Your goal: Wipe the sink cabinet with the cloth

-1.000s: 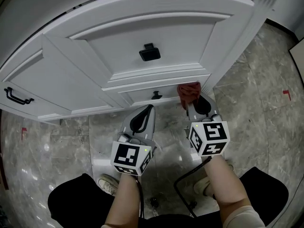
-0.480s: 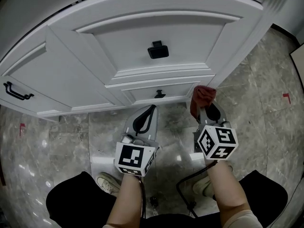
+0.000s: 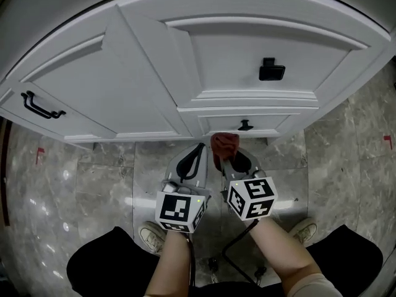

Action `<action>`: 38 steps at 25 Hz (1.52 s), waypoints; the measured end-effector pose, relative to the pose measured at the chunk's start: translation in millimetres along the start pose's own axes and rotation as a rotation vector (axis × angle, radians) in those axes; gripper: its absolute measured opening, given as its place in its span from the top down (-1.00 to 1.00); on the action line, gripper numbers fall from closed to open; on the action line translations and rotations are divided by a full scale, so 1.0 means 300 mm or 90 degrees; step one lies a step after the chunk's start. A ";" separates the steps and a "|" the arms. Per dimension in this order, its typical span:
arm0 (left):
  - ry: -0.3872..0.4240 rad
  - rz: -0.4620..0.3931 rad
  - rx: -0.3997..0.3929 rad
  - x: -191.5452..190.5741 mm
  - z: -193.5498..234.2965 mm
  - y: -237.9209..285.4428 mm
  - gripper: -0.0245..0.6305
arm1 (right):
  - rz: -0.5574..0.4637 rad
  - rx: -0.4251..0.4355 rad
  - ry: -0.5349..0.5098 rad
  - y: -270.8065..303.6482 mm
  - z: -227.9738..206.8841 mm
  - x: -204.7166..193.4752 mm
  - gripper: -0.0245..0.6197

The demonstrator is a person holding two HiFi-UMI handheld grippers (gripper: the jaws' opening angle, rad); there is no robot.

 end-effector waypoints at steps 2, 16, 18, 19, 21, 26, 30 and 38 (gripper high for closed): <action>-0.008 -0.002 0.018 -0.003 0.047 -0.022 0.93 | 0.000 0.023 -0.009 0.049 0.059 -0.005 0.69; -0.034 -0.024 0.048 0.036 0.107 -0.085 0.93 | -0.002 0.003 -0.012 0.148 0.067 0.001 0.69; -0.032 -0.025 0.043 0.042 0.093 -0.080 0.93 | -0.005 -0.013 -0.002 0.132 0.019 0.008 0.69; -0.031 -0.026 0.040 0.044 0.086 -0.076 0.93 | -0.007 -0.018 -0.002 0.122 -0.003 0.014 0.69; -0.029 -0.025 0.034 0.044 0.070 -0.066 0.93 | -0.011 -0.024 -0.014 0.101 -0.037 0.027 0.68; -0.030 -0.018 0.017 0.028 0.015 -0.020 0.93 | -0.016 -0.042 -0.025 0.046 -0.123 0.049 0.68; -0.020 -0.014 -0.007 0.022 -0.057 0.033 0.93 | -0.021 -0.060 -0.031 -0.002 -0.202 0.065 0.68; -0.005 -0.009 -0.053 0.018 -0.192 0.119 0.93 | -0.026 -0.109 -0.035 -0.103 -0.366 0.098 0.68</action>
Point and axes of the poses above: the fingertips, and each gripper's own axes: y forward along the fingers, z to its left, x out of its top, the point moved 3 cm from there along -y, backward along the fingers, and after that the axes turned 3 degrees about -z, right-handed, at the moved point
